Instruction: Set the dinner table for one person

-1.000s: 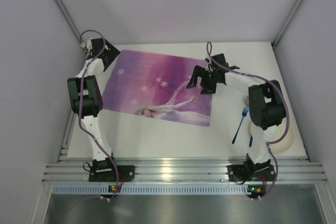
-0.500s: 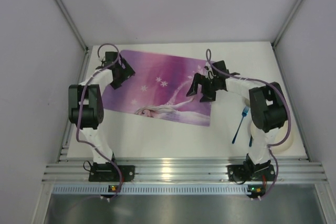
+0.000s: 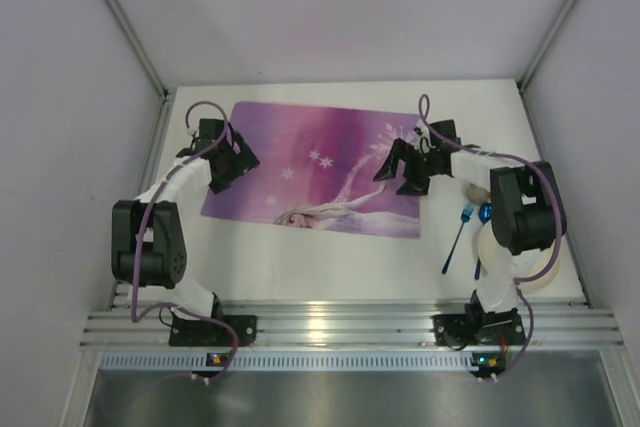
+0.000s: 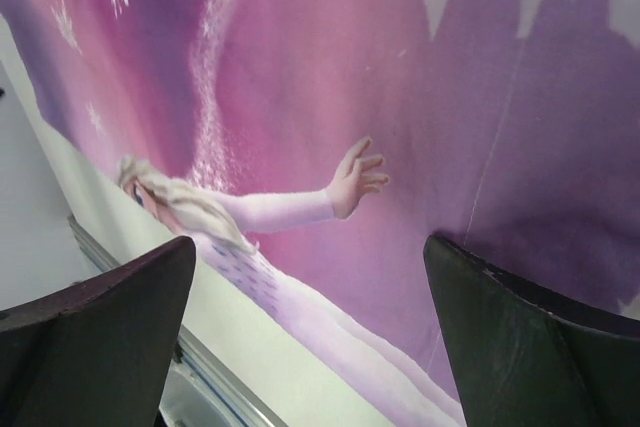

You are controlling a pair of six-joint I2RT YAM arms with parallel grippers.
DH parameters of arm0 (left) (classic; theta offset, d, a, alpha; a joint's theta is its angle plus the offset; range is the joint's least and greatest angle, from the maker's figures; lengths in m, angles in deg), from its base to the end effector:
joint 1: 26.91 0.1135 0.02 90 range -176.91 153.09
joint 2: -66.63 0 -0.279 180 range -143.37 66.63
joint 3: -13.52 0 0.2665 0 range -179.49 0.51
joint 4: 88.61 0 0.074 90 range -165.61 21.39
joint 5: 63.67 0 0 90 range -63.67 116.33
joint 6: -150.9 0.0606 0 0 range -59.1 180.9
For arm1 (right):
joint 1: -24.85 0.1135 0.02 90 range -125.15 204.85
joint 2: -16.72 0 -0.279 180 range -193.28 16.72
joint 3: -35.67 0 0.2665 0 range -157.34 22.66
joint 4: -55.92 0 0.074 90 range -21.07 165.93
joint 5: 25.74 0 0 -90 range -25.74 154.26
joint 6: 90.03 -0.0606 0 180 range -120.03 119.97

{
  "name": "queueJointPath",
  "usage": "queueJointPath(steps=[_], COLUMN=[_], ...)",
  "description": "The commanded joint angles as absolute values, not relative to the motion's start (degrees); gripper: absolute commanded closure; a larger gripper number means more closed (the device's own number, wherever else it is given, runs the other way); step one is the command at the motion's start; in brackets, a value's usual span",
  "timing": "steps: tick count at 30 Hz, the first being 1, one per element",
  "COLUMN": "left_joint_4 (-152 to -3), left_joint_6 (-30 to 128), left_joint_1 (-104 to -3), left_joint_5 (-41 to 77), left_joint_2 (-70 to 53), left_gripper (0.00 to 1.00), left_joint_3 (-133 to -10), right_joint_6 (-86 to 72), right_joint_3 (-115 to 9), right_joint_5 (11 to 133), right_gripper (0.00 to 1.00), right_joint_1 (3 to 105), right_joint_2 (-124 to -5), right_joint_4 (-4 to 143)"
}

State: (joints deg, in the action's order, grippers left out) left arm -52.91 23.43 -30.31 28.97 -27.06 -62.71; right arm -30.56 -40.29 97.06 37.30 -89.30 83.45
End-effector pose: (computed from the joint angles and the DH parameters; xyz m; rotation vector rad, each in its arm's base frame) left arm 0.3724 -0.0193 0.2043 -0.7547 2.3973 -0.2380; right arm 0.3783 0.1171 0.1427 0.1923 2.6496 1.0067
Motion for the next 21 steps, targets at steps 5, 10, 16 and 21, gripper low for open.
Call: queueJointPath(steps=[5,10,16,21], left_joint_4=[-51.96,-51.35,-48.63,-42.31], left_joint_6=[23.02,22.58,23.72,29.06], left_joint_1=[-30.95,-32.18,-33.06,-35.25], left_joint_5=[29.94,29.67,30.73,36.76], left_joint_2=[-19.24,-18.19,-17.48,-16.96], left_gripper=[0.01,0.01,0.01,0.01], left_joint_3=[-56.89,-56.26,-60.47,-70.91], right_joint_6=[-25.34,-25.17,-26.48,-28.33], right_joint_3=[-38.94,-41.84,-44.13,-43.61], right_joint_5=[88.96,89.83,91.33,84.96], right_gripper=[0.0,0.0,0.0,0.0], right_joint_1=[28.81,28.63,29.5,30.38], right_joint_2=[-87.87,-87.87,-80.94,-67.77], right_joint_4=[90.81,92.22,95.03,98.45])
